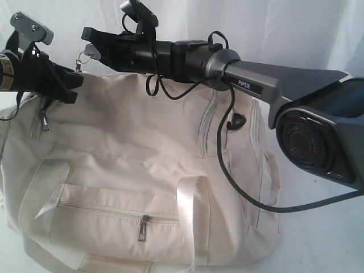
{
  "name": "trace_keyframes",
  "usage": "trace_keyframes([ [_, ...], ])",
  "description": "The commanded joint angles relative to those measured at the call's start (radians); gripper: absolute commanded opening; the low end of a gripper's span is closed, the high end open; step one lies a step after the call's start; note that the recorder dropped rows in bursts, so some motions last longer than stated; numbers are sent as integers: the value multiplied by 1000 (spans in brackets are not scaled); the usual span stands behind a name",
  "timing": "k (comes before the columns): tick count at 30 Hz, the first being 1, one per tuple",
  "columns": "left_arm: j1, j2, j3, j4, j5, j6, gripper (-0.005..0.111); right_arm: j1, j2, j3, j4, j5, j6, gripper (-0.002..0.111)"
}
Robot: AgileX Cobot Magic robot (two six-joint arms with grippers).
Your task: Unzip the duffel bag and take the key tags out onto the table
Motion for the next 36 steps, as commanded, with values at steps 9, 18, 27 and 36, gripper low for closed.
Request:
trace_keyframes([
  [9,50,-39,-4,85,-55,-168,0,-76,-19,-6,-2,7,-6,0],
  [18,166,-114,-4,85,-144,-231,0,-97,-33,-6,-2,110,-2,0],
  [27,194,-118,-4,85,-221,-260,0,-107,-37,-6,-66,201,63,0],
  [36,194,-118,-4,85,-228,-260,0,-142,-83,-6,-145,287,93,0],
])
